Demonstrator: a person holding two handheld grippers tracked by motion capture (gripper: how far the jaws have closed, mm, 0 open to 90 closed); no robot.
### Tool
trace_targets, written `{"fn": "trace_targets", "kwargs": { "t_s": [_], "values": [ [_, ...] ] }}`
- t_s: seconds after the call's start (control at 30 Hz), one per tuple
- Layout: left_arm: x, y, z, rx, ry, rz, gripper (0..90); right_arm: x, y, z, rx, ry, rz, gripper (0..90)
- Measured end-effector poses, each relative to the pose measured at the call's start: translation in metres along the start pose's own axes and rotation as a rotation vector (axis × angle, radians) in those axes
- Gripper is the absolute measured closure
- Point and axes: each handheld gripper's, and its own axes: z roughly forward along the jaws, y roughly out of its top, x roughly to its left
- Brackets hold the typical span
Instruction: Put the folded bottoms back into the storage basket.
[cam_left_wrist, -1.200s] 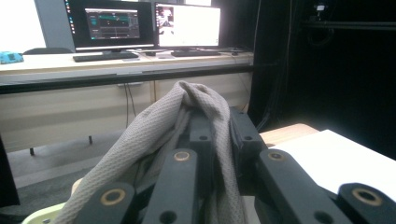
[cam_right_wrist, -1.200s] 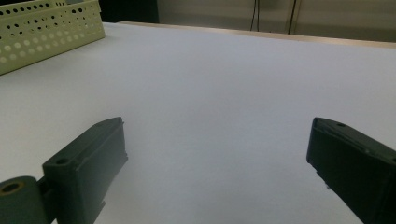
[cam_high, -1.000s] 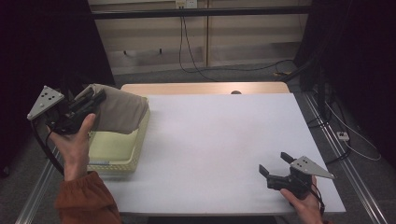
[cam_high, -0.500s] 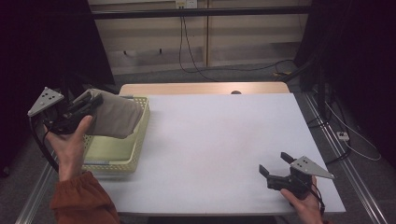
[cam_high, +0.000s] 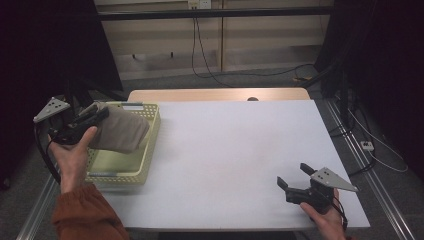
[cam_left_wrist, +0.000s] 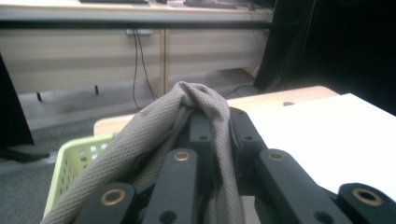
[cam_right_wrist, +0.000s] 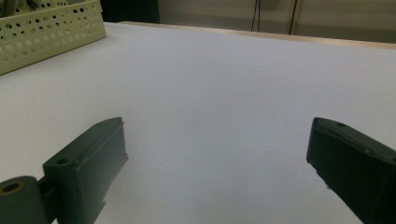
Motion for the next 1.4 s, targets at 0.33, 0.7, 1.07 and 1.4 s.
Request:
{"fn": "trace_targets", "kwargs": {
  "t_s": [0.33, 0.7, 1.07, 1.4],
  "values": [
    [0.022, -0.020, 0.014, 0.078, -0.006, -0.048, 81.9, 0.000, 0.000, 0.000, 0.003, 0.000, 0.003, 4.5],
    [0.030, -0.028, 0.027, 0.136, -0.042, -0.069, 81.7, 0.001, 0.000, 0.001, 0.004, 0.003, 0.005, 4.5],
    [0.056, -0.037, 0.048, 0.187, 0.073, -0.103, 81.3, 0.000, -0.001, 0.002, 0.011, -0.003, 0.007, 4.6],
    [0.062, -0.041, 0.071, 0.370, 0.171, -0.043, 81.3, 0.001, -0.001, 0.003, 0.012, -0.002, 0.013, 4.7]
  ]
}}
